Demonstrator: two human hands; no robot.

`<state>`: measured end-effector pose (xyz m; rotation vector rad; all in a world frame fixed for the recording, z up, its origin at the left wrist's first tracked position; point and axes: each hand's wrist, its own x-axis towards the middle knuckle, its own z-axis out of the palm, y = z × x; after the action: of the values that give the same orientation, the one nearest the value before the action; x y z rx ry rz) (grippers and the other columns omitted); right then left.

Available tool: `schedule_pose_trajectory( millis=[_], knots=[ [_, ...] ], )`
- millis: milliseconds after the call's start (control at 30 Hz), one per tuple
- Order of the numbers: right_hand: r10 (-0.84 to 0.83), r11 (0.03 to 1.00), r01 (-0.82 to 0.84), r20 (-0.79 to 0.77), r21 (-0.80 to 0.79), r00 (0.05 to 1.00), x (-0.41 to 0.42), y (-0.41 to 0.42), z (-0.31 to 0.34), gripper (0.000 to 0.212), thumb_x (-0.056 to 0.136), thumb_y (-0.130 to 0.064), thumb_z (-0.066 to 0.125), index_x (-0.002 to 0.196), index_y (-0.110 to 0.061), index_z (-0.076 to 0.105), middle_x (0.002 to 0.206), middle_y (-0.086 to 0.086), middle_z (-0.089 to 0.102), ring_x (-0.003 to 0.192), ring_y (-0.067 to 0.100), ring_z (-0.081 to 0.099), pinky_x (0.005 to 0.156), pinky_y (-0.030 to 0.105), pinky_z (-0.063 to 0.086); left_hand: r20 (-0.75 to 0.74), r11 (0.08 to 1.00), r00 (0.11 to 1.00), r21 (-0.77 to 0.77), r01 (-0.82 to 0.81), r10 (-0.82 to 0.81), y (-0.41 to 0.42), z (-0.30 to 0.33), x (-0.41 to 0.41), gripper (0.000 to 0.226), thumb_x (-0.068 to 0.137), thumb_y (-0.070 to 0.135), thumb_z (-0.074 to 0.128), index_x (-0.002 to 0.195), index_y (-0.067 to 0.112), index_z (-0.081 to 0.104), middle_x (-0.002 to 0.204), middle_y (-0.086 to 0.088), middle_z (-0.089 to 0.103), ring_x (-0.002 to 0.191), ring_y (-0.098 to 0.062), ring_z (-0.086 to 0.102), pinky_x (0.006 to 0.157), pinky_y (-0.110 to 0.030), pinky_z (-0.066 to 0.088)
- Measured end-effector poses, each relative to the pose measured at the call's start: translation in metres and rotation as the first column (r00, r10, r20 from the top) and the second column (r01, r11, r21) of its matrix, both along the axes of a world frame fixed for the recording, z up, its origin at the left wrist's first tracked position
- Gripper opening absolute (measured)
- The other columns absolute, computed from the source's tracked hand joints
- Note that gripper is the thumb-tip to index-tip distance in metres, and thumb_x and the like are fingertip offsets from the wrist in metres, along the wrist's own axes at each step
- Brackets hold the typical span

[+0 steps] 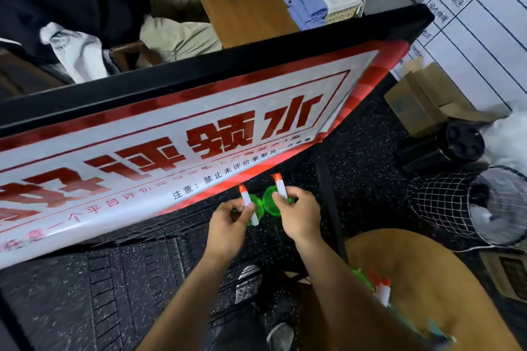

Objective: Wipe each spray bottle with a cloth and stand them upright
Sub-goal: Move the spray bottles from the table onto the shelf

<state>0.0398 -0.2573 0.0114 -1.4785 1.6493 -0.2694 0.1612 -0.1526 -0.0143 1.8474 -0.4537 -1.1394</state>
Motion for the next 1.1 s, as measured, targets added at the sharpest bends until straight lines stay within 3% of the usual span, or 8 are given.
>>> schedule_pose_trajectory(
  millis=[133,233,333,467,567,700,867,1100],
  knots=[
    [-0.023,0.999,0.023,-0.004,0.022,1.0,0.003,-0.005,0.003,0.022,0.096,-0.033,0.074,0.112,-0.017,0.076,0.081,-0.015,0.062,0.071,0.003,0.06,0.074,0.035,0.056,-0.009,1.0,1.0,0.003,-0.005,0.005,0.0,-0.002,0.001,0.033,0.101,0.035,0.069,0.092,0.003,0.068,0.085,-0.012,0.071,0.07,-0.01,0.059,0.07,-0.03,0.046],
    [-0.043,0.999,0.043,-0.007,0.016,0.999,0.004,-0.009,0.003,0.023,0.097,-0.031,0.073,0.114,-0.016,0.075,0.077,-0.018,0.056,0.069,0.002,0.057,0.077,0.038,0.057,-0.028,1.0,1.0,0.002,-0.003,0.003,0.002,-0.003,0.004,0.035,0.101,0.037,0.069,0.094,0.003,0.068,0.092,-0.009,0.075,0.083,-0.024,0.066,0.082,-0.038,0.051],
    [-0.036,0.999,0.036,-0.007,0.01,0.999,0.004,-0.009,0.002,0.025,0.097,-0.031,0.073,0.116,-0.015,0.075,0.078,-0.019,0.055,0.07,0.001,0.057,0.077,0.038,0.058,-0.039,1.0,0.999,-0.003,0.01,-0.01,0.003,-0.003,0.005,0.036,0.101,0.038,0.069,0.096,0.003,0.068,0.093,-0.008,0.075,0.087,-0.026,0.067,0.085,-0.038,0.052],
    [-0.021,1.0,0.021,-0.006,-0.007,1.0,0.005,-0.006,0.002,0.028,0.096,-0.033,0.073,0.12,-0.017,0.074,0.089,-0.015,0.061,0.075,0.002,0.06,0.077,0.035,0.057,-0.052,1.0,0.999,-0.001,0.015,-0.015,0.001,-0.002,0.004,0.03,0.101,0.035,0.069,0.092,0.006,0.067,0.099,-0.001,0.076,0.088,-0.013,0.068,0.082,-0.027,0.05],
    [-0.001,1.0,0.001,-0.035,-0.021,0.999,0.003,-0.003,0.0,0.038,0.096,-0.036,0.073,0.13,-0.019,0.07,0.118,0.001,0.065,0.092,0.017,0.066,0.087,0.042,0.058,-0.047,1.0,0.999,-0.004,0.024,-0.024,0.002,-0.003,0.005,0.025,0.101,0.036,0.07,0.091,0.013,0.066,0.104,0.0,0.075,0.094,-0.015,0.07,0.084,-0.026,0.048],
    [-0.008,1.0,0.007,-0.017,-0.018,1.0,-0.004,0.007,0.004,0.058,0.096,-0.035,0.072,0.148,-0.016,0.054,0.135,0.005,0.053,0.115,0.026,0.065,0.101,0.047,0.054,-0.027,1.0,1.0,-0.019,0.013,-0.014,0.009,-0.001,0.005,0.02,0.1,0.041,0.07,0.114,0.028,0.069,0.091,-0.001,0.065,0.078,-0.012,0.061,0.077,-0.027,0.048],
    [0.047,0.999,-0.047,0.036,-0.006,0.998,-0.023,0.039,0.017,0.07,0.094,-0.034,0.075,0.154,-0.018,0.044,0.129,-0.006,0.038,0.126,0.02,0.055,0.111,0.042,0.046,0.019,1.0,1.0,-0.012,0.006,-0.006,0.032,-0.006,-0.001,0.018,0.099,0.031,0.073,0.115,0.028,0.065,0.087,0.003,0.062,0.077,-0.015,0.059,0.079,-0.039,0.051],
    [0.128,0.992,-0.13,0.154,0.001,0.98,-0.079,0.095,0.038,0.065,0.094,-0.037,0.075,0.152,-0.023,0.048,0.139,-0.002,0.048,0.119,0.011,0.056,0.105,0.037,0.05,0.103,0.99,0.987,-0.054,0.129,-0.123,0.065,0.005,-0.031,0.014,0.099,0.02,0.073,0.111,0.024,0.066,0.077,0.009,0.063,0.075,-0.014,0.06,0.083,-0.041,0.051]
  ],
)
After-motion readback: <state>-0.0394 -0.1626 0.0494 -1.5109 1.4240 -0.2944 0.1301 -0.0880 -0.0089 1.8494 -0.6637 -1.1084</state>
